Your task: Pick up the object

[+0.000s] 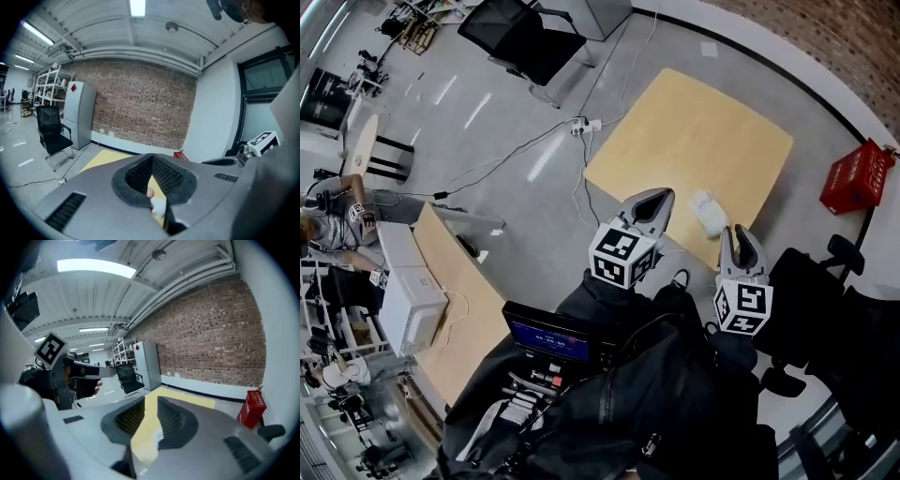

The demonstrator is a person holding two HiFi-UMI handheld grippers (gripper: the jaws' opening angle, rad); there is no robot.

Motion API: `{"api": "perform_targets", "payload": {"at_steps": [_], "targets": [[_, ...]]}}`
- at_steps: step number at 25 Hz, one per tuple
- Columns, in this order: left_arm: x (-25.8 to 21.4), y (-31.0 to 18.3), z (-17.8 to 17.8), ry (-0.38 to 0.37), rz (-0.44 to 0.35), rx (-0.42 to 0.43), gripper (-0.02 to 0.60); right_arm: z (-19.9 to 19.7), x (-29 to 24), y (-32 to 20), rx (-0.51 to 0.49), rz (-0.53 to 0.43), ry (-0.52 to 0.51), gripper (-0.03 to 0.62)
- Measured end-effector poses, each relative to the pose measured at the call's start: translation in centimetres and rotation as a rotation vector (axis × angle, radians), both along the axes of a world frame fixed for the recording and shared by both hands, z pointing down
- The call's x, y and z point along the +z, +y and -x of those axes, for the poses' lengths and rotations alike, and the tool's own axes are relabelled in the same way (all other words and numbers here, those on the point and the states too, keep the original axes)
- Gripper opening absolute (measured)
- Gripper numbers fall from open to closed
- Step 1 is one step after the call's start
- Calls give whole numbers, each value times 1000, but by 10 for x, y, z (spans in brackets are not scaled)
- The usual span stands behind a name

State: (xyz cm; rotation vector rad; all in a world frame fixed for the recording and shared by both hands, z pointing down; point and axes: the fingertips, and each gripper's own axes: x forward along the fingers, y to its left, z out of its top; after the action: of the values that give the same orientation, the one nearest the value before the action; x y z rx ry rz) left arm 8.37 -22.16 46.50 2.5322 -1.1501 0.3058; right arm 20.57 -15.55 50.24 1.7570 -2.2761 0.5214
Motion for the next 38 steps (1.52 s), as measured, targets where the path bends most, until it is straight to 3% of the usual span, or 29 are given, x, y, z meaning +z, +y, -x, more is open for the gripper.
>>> {"api": "perform_targets", "payload": {"at_steps": [8, 14, 23, 33, 38], "targets": [[49, -7, 15, -35, 112, -43, 0, 13, 51, -12, -78, 140, 16, 91], [85, -17, 18, -45, 183, -15, 0, 23, 82, -23, -96, 229, 60, 103], [155, -27, 28, -88, 321, 11, 0, 32, 157, -30, -172, 455, 174, 130], [194, -12, 35, -80, 423, 15, 0, 29, 245, -37, -331, 655, 423, 173], [204, -9, 49, -76, 446, -5, 0, 33, 278, -45, -425, 695, 639, 200]]}}
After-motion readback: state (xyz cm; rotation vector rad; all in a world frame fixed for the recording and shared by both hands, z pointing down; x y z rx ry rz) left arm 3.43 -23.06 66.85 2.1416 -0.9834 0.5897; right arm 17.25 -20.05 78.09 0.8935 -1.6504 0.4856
